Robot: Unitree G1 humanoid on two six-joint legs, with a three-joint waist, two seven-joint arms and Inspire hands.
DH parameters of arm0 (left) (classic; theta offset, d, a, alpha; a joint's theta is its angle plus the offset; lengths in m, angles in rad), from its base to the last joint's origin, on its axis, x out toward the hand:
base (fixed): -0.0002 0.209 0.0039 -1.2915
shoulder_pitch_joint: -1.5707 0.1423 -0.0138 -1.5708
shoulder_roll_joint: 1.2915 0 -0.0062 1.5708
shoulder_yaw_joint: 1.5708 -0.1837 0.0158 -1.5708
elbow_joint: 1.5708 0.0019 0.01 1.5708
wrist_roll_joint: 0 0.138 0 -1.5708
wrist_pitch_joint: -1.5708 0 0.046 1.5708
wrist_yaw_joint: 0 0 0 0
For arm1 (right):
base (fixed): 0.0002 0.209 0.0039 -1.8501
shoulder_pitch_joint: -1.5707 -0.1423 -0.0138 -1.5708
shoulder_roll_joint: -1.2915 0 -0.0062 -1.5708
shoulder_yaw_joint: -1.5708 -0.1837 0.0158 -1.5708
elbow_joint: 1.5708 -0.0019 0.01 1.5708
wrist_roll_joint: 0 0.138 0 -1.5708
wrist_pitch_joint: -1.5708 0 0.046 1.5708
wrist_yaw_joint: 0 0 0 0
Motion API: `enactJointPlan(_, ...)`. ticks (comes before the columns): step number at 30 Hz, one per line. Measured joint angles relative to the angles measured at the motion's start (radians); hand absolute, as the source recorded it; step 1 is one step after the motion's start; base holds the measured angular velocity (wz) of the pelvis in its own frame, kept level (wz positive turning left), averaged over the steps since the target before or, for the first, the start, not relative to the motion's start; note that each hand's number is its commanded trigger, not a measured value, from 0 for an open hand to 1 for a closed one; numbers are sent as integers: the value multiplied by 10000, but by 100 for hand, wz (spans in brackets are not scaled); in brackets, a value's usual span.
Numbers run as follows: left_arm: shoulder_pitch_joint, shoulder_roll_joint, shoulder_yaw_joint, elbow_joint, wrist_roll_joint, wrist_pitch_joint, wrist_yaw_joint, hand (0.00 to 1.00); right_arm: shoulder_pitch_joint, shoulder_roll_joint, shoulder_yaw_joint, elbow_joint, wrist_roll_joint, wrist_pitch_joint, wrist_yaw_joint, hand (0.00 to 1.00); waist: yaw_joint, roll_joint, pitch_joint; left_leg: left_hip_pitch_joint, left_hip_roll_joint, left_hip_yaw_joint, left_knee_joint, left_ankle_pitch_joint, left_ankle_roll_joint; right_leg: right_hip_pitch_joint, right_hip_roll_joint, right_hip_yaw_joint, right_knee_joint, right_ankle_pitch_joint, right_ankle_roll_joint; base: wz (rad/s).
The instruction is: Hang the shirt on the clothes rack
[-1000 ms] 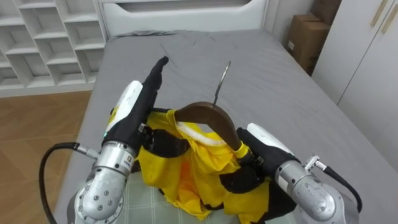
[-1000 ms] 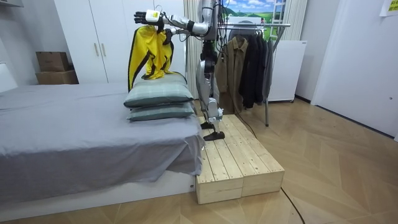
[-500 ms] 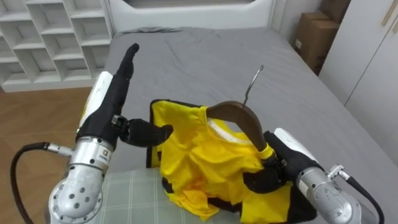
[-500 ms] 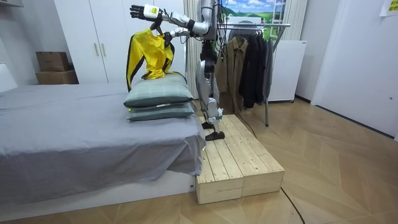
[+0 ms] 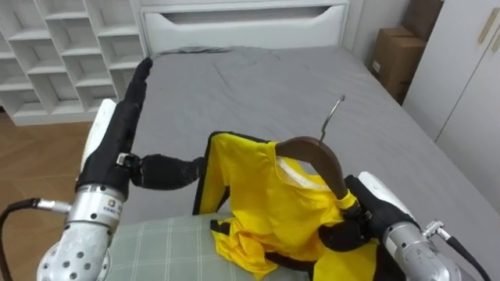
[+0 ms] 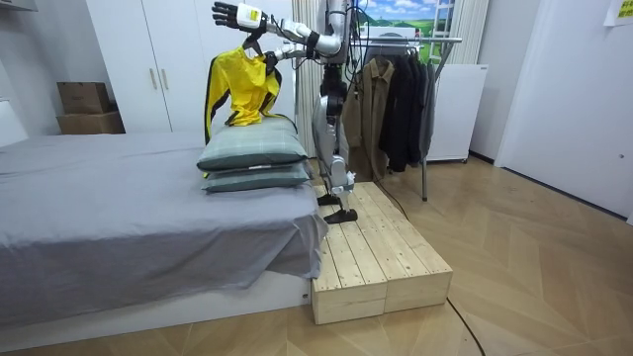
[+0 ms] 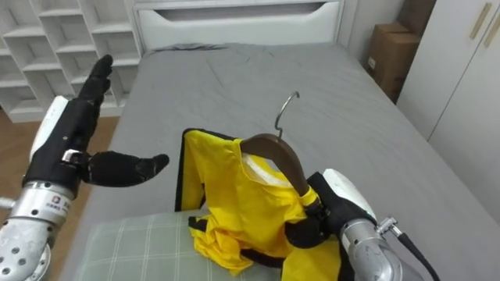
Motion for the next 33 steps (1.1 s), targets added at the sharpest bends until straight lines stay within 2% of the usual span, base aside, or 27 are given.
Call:
enactJointPlan(4, 581, -11, 221, 27, -2, 0, 256, 0, 1, 1, -91, -83, -233, 5, 0, 100, 29, -1, -4, -21, -8, -74, 11, 0, 1, 5, -7, -41, 13, -2, -1, 5)
enactJointPlan(6, 1169, -11, 433, 123, 1, 15, 279, 0, 30, 3, -248, -190, -272, 6, -2, 100, 46, 6, -7, -48, -8, -120, 9, 0, 1, 23, -11, -83, -51, -4, -1, 7)
enactJointPlan(10, 1805, -7, 858, 552, -1, 58, 544, 0, 284, 2, -542, -439, -312, 11, -137, 100, 93, 18, -1, -70, 2, -172, 5, 0, 0, 19, -12, -150, -56, -5, -4, 5)
enactJointPlan(14, 2065, 2, 1290, 2122, -26, 57, 873, 0, 595, -5, -807, -442, -341, 13, -386, 100, 217, 21, -1, -128, -4, -208, 8, 0, -1, -21, -43, -247, -40, -14, -12, 2)
enactJointPlan(19, 2301, -10, 1292, 3595, -221, 32, 1092, 0, 638, 9, -814, -451, -300, 20, -383, 100, 316, -13, 8, -135, -28, -144, -29, 0, 1, -73, -64, -225, 41, -58, -10, 0)
enactJointPlan(22, 2429, -10, 1281, 5049, -472, 15, 1187, 0, 635, 4, -828, -532, -141, 39, -371, 100, 301, -80, 12, -153, -66, -152, -74, -1, 1, -186, -82, -209, 198, -168, 5, 0)
enactJointPlan(24, 2447, -7, 1266, 6551, -598, 15, 1193, 0, 639, -6, -828, -856, -153, 128, -373, 100, 251, -81, 13, -154, -69, -198, -127, -1, 2, -170, -77, -203, 154, -168, 5, 0)
enactJointPlan(28, 2513, -10, 1252, 8302, -1085, 34, 1167, 0, 635, -25, -834, -1105, 2, 127, -385, 100, 162, -185, 34, -190, -70, -205, -86, -1, 2, -201, -96, -276, 128, -169, 6, 2)
enactJointPlan(33, 2353, 19, 1258, 10861, -1914, -352, 1055, 0, 635, -23, -827, -1114, 169, 127, -329, 100, 210, -285, 53, -158, -82, -179, -144, -2, 3, -179, -112, -323, 91, -172, 11, 0)
